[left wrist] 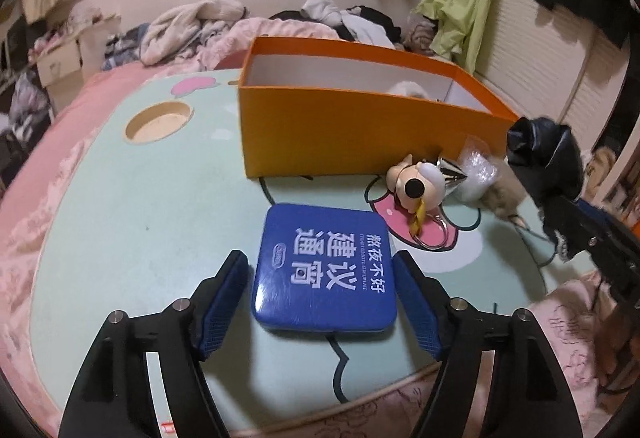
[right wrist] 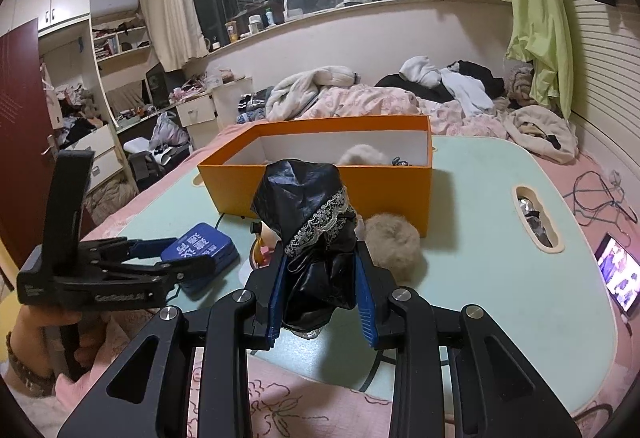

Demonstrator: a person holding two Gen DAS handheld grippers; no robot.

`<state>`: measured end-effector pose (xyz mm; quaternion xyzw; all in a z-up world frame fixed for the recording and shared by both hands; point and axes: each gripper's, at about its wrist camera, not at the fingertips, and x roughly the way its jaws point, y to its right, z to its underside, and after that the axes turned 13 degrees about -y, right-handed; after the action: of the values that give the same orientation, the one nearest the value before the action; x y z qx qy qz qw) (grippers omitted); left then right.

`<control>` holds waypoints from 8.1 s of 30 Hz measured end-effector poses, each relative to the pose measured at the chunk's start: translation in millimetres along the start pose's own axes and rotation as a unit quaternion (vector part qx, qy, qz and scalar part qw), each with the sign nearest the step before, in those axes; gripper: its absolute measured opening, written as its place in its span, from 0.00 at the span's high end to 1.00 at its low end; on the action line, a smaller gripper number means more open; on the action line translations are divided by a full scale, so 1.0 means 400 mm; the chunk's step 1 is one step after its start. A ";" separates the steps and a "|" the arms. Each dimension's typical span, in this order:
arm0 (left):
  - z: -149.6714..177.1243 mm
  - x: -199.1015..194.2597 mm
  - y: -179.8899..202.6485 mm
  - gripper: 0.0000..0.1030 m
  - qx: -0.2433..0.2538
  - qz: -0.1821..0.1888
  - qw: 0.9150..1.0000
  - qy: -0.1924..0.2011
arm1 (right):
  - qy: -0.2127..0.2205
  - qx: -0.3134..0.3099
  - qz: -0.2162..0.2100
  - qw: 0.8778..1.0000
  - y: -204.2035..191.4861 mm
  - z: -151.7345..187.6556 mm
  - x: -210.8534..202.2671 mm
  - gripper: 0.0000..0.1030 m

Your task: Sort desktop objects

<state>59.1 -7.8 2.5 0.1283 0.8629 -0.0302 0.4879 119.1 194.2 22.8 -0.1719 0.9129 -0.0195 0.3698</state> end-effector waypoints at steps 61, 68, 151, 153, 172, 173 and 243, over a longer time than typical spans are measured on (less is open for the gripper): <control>-0.026 0.031 0.021 0.01 -0.004 -0.052 0.998 -0.039 | -0.134 0.002 0.123 0.983 -0.003 0.005 0.056 0.24; -0.002 0.048 0.009 0.00 -0.011 -0.058 0.998 -0.021 | -0.181 0.003 0.121 0.976 0.019 0.024 0.100 0.01; 0.009 0.033 0.009 0.00 -0.012 -0.059 0.998 -0.019 | -0.164 0.015 0.133 0.977 0.039 0.017 0.101 0.01; 0.010 0.040 0.013 0.00 -0.012 -0.060 0.998 -0.019 | -0.164 0.006 0.129 0.978 0.033 0.017 0.107 0.01; -0.011 0.030 0.027 0.00 0.011 -0.049 0.998 -0.026 | -0.164 0.009 0.126 0.978 0.048 0.021 0.103 0.01; -0.013 0.032 0.032 0.01 0.020 -0.044 0.999 -0.026 | -0.163 0.009 0.126 0.978 0.051 0.022 0.103 0.01; 0.020 0.009 0.055 0.00 0.056 -0.022 0.998 -0.023 | -0.163 0.008 0.126 0.979 0.050 0.028 0.097 0.01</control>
<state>69.6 12.8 -3.3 0.1362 0.8510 -0.0921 0.4987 94.8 201.1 -14.5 -0.0532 0.8547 0.0486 0.5141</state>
